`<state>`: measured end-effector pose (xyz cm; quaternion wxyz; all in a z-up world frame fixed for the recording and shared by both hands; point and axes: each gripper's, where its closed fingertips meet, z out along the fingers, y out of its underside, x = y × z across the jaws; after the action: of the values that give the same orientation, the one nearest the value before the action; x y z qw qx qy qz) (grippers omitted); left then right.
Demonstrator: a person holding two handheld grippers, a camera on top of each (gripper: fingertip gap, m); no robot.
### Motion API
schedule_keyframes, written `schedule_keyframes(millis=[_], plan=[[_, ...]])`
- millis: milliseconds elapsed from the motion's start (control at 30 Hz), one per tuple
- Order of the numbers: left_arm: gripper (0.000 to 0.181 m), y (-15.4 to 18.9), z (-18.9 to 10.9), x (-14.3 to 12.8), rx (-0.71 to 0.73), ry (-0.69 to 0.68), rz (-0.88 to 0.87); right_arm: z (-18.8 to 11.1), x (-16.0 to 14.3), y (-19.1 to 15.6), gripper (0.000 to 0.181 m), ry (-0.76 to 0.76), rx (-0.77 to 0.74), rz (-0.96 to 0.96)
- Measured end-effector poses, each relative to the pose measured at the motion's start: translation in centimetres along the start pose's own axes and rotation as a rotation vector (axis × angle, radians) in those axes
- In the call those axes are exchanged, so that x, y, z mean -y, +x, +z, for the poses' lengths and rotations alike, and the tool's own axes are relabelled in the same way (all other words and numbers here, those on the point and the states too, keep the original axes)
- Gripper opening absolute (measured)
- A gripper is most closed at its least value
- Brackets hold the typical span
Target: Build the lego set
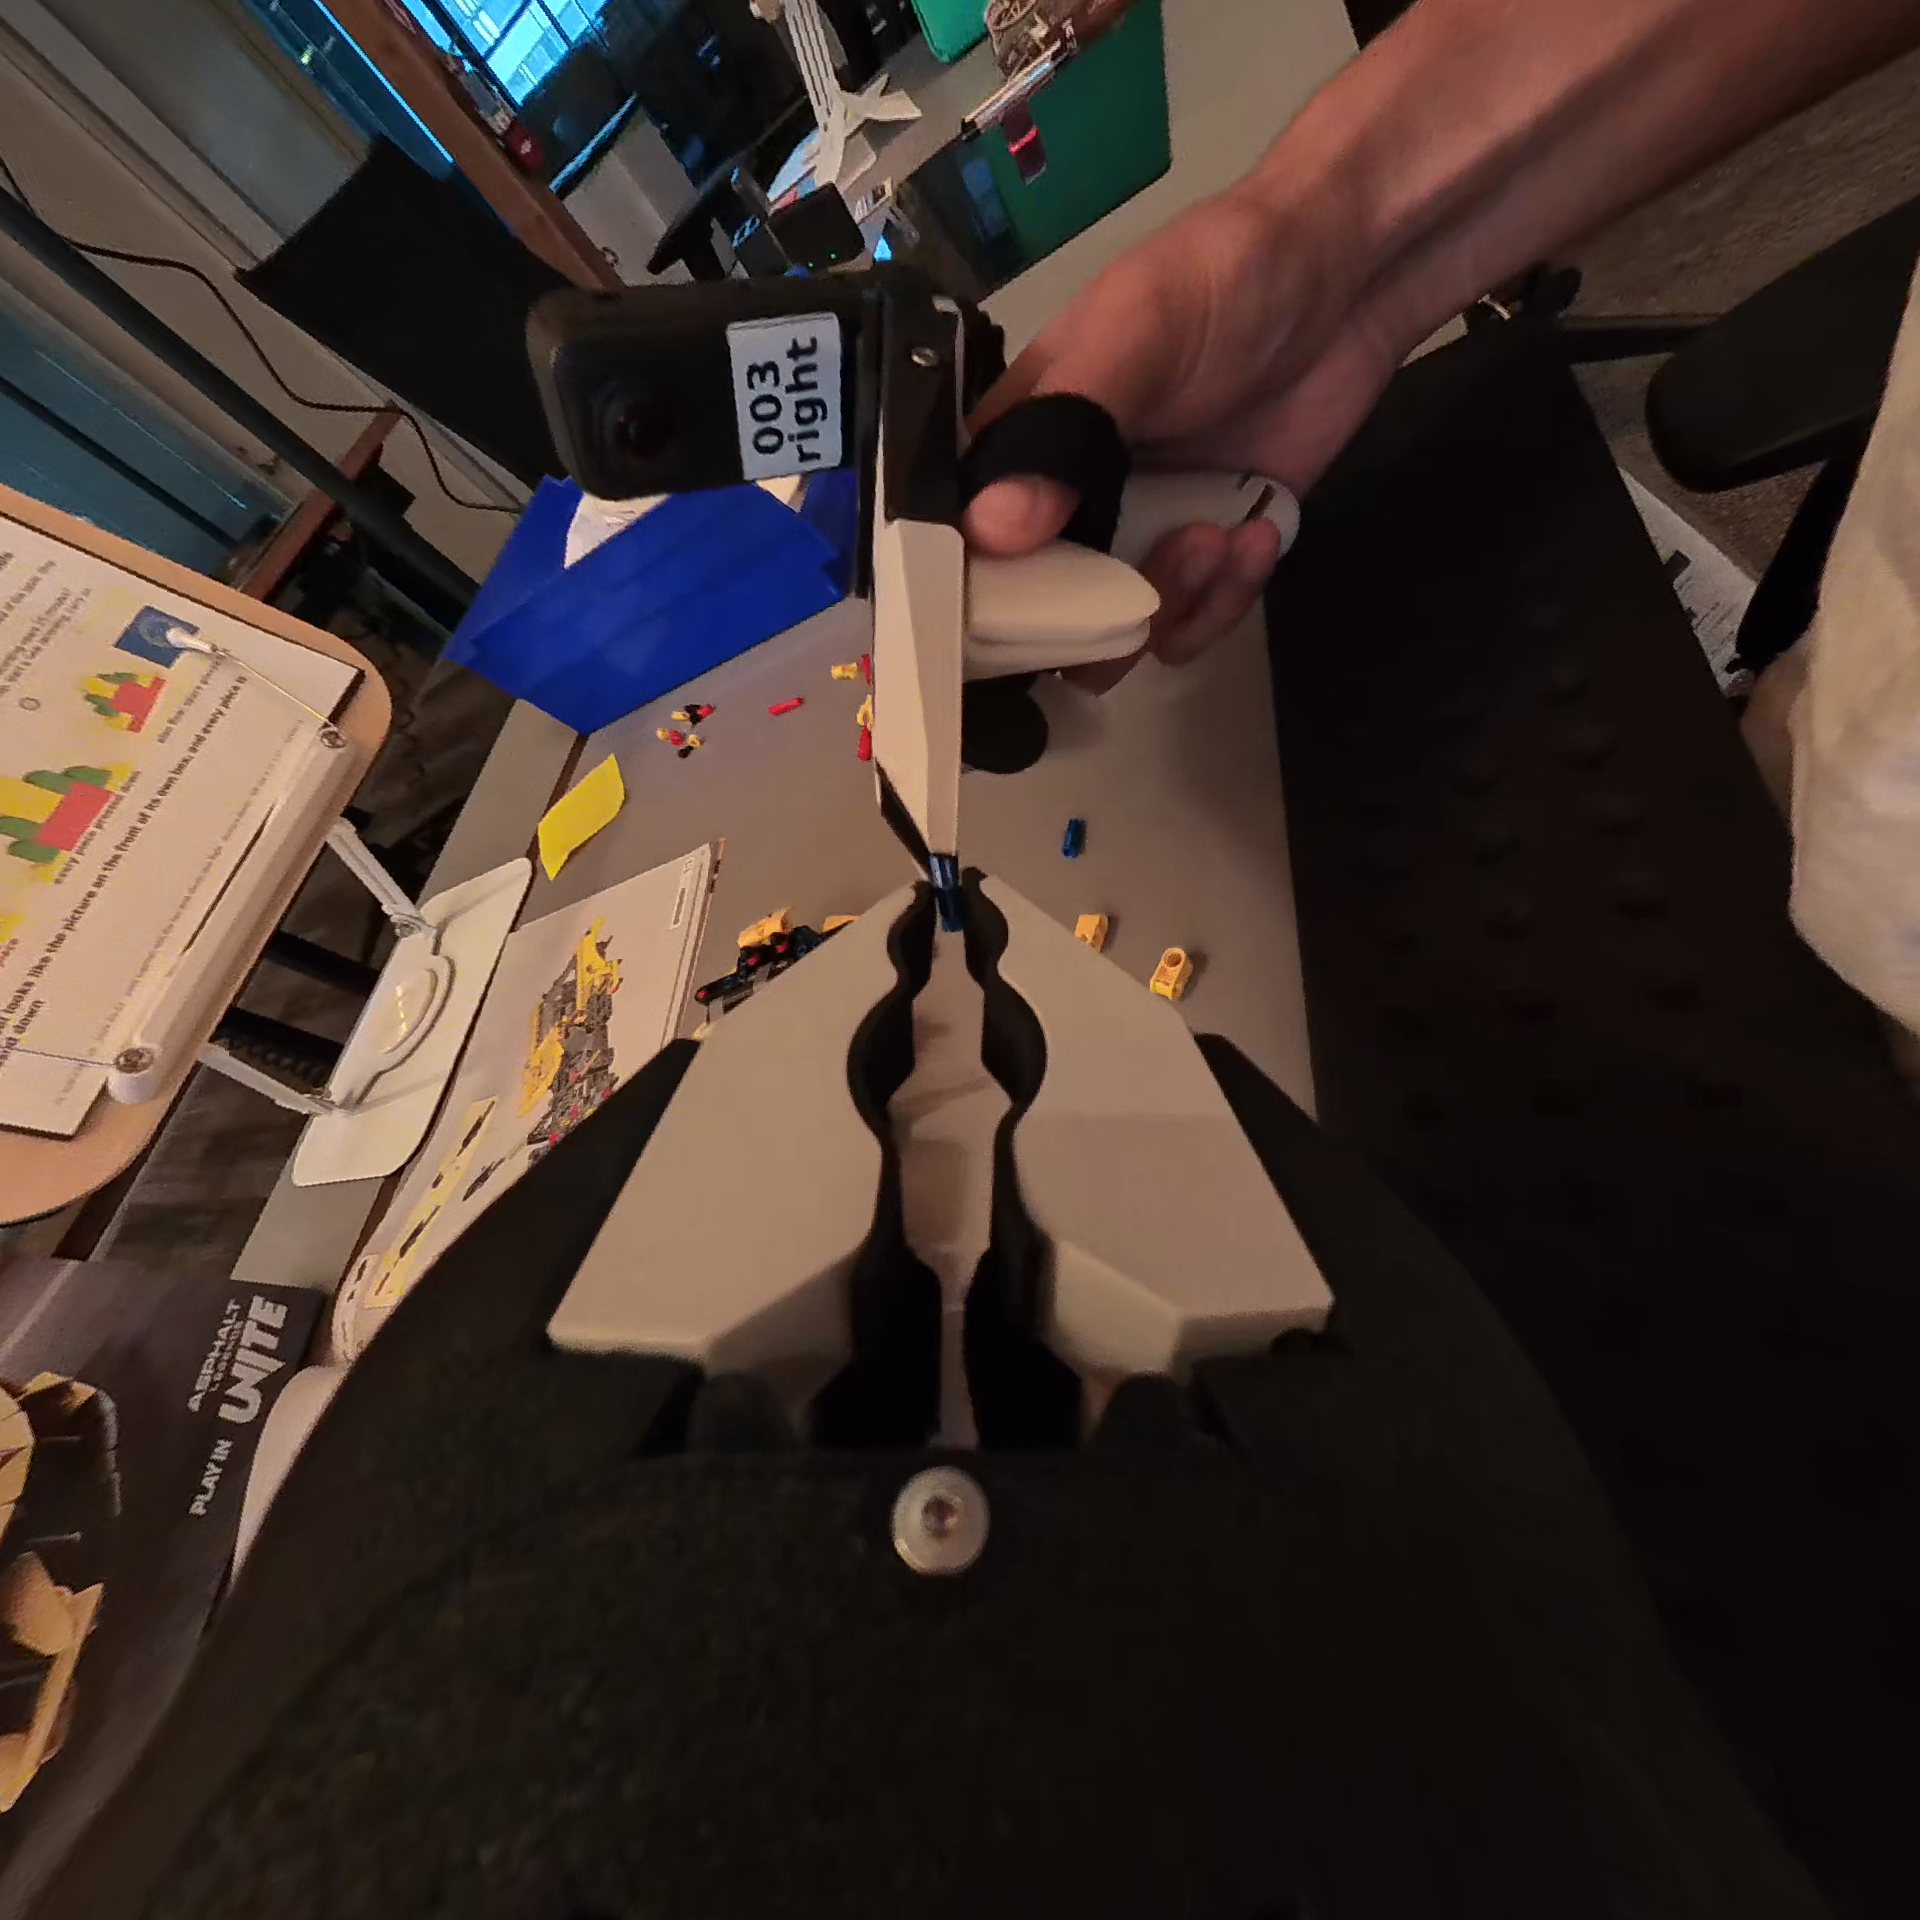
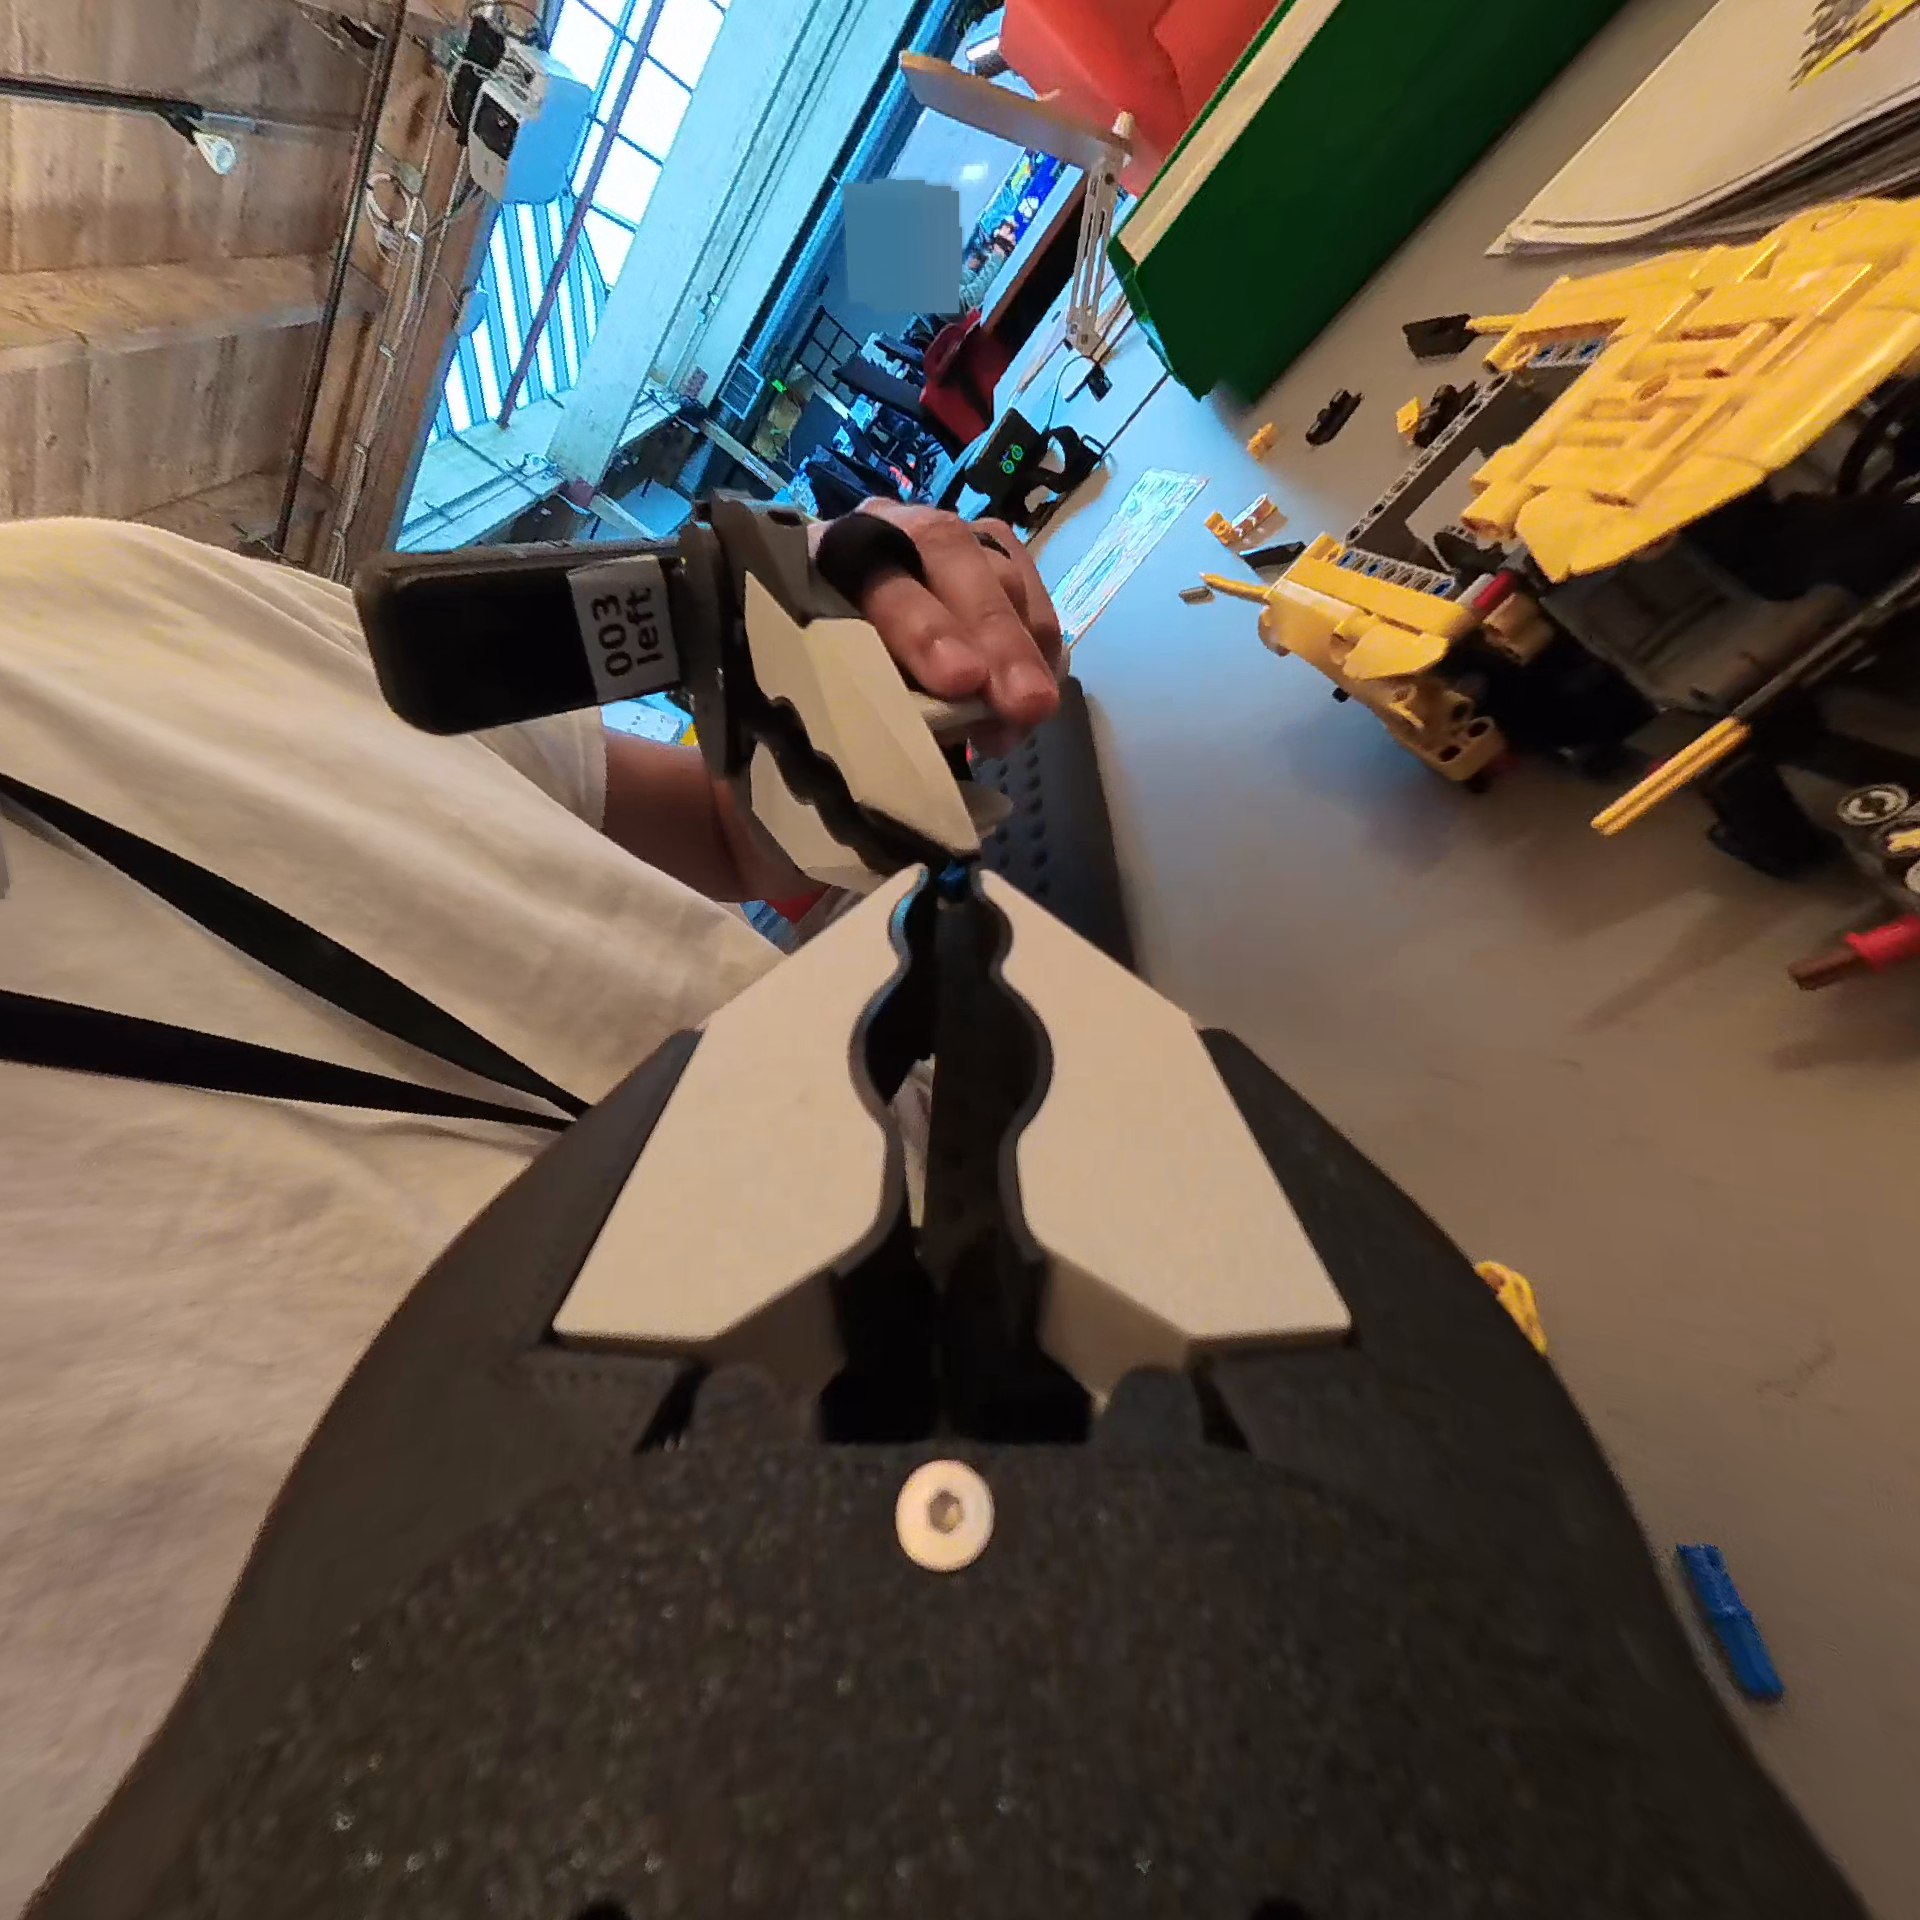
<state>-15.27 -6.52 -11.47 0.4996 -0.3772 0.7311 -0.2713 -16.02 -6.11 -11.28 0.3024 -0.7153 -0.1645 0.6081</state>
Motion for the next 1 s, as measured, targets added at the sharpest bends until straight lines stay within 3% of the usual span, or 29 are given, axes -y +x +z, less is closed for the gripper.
schedule_keyframes(millis=[200,400,1000], plan=[[0.005,-0.3,-0.5,1.3,0.022,0.059,-0.021,-0.2,0.5,-1.2,0.003,0.036,0.106,0.095],[0.008,-1.1,-1.9,4.1,-0.013,0.303,-0.288,-0.4,1.3,-3.8,0.003,0.116,0.366,0.273],[0.005,-1.0,-2.0,4.1,0.021,0.305,-0.267,-0.1,1.5,-4.3,0.003,0.128,0.39,0.289]])
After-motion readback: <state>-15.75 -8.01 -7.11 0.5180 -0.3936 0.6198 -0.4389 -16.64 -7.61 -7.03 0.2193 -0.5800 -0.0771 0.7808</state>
